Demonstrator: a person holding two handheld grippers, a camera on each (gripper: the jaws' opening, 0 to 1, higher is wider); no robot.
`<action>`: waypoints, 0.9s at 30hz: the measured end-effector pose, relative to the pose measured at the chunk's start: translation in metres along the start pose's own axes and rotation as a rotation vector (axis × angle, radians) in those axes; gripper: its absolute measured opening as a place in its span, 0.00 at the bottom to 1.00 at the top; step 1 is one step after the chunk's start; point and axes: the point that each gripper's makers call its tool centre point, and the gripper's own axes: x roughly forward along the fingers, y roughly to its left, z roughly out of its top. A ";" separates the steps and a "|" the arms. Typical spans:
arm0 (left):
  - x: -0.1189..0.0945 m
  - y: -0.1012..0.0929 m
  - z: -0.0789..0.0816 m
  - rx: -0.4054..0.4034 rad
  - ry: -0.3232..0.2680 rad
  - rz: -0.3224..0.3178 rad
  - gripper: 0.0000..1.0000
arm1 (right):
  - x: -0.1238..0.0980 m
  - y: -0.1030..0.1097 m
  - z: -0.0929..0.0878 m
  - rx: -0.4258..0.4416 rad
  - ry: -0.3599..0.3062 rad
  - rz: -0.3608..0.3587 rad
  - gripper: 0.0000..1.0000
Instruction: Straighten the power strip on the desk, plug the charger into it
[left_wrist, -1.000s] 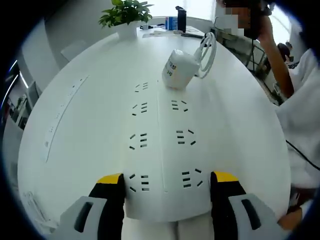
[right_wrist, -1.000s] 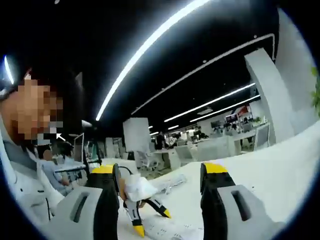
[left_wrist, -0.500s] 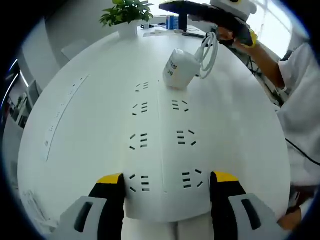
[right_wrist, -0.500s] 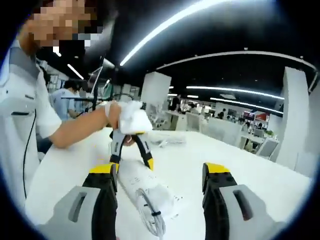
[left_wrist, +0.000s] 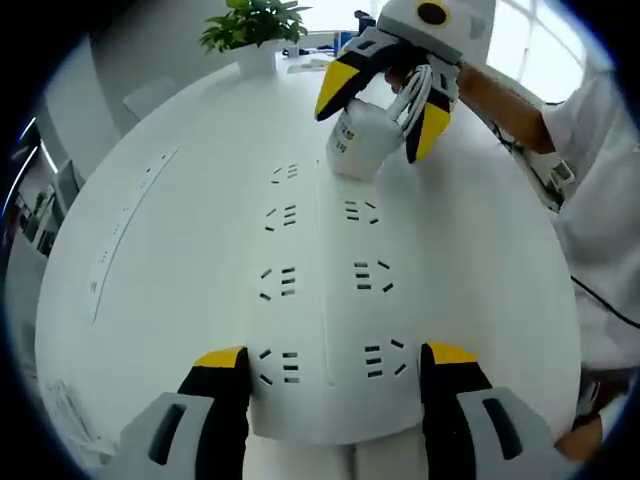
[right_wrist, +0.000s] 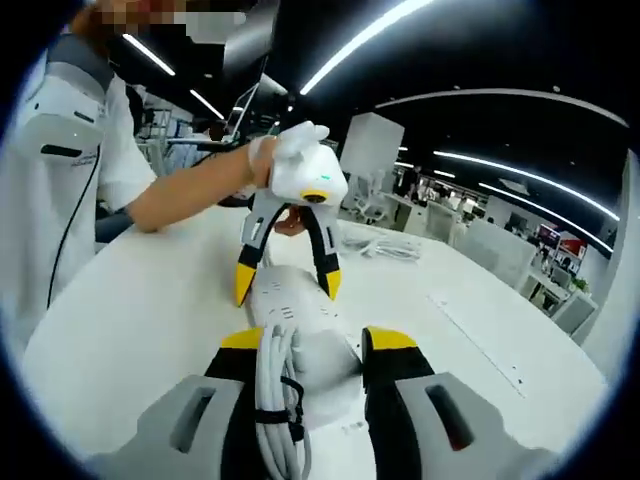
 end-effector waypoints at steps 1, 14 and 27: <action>0.000 0.000 0.000 0.001 -0.001 0.000 0.70 | 0.000 -0.001 0.000 0.012 -0.002 0.011 0.32; 0.001 0.000 0.001 0.003 0.005 0.000 0.70 | 0.001 -0.008 -0.007 0.041 0.021 0.150 0.28; 0.001 0.000 0.001 0.005 0.008 -0.001 0.70 | 0.003 0.009 -0.006 0.009 0.054 0.219 0.28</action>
